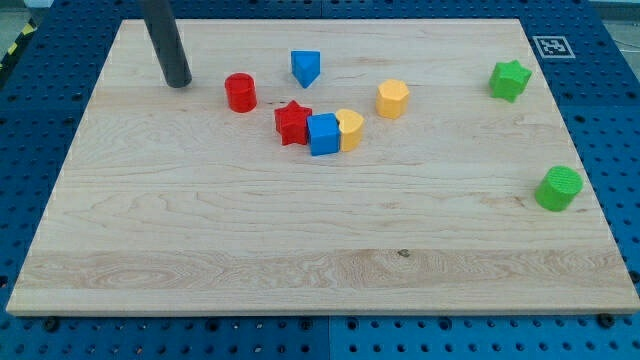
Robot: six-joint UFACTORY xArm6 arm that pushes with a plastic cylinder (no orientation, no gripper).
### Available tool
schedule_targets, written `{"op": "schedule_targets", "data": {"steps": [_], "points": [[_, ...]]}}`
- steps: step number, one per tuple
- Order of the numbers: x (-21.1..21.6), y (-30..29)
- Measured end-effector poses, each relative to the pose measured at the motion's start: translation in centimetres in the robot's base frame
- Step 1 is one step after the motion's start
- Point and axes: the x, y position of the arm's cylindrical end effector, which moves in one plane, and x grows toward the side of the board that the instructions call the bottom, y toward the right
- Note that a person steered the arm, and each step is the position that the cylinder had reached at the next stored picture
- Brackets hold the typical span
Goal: Push the red circle to the bottom left of the blue triangle
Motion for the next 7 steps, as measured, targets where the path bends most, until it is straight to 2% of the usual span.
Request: {"op": "schedule_targets", "data": {"steps": [2,4,5,7], "points": [[0.0,5.3],[0.2,-0.7],[1.0,1.8],[1.1,11.3]]}}
